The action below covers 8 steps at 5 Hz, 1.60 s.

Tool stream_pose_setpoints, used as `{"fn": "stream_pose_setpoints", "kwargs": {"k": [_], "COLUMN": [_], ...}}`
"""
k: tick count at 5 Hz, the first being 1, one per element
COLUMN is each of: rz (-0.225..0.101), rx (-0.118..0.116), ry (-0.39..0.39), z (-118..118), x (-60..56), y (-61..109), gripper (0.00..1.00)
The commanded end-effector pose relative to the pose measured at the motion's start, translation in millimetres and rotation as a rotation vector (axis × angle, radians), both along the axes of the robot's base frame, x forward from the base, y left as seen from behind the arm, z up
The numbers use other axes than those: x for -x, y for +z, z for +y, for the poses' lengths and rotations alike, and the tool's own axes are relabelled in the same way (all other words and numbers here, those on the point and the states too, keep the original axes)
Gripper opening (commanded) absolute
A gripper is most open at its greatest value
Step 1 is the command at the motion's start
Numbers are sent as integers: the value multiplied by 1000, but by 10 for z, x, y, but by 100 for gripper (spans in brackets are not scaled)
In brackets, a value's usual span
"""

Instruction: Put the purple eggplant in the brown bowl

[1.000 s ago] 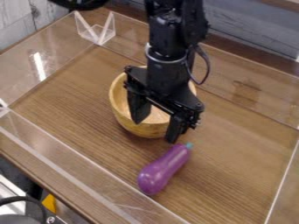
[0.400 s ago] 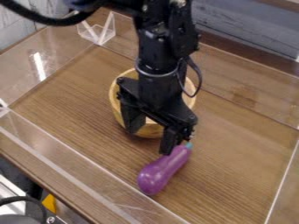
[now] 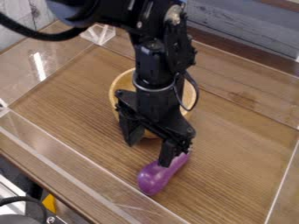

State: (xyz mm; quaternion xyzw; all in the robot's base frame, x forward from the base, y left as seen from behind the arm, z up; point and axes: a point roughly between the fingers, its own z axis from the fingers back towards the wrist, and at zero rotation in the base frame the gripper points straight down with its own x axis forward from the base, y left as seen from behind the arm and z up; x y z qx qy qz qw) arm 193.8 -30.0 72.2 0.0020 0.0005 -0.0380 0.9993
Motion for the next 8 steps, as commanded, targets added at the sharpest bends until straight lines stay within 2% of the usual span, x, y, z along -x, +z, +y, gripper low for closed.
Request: {"fn": "stream_pose_setpoints", "kwargs": {"k": [1, 3, 6, 7, 8], "rz": [-40, -33, -18, -16, -16], "rx": [12, 20, 12, 10, 11], "ry": [-7, -5, 12, 18, 22], "z": [-31, -50, -47, -47, -40], "x": [-17, 20, 29, 22, 12], "y": [23, -91, -256, -300, -285], "gripper": [100, 100, 100, 0, 0]}}
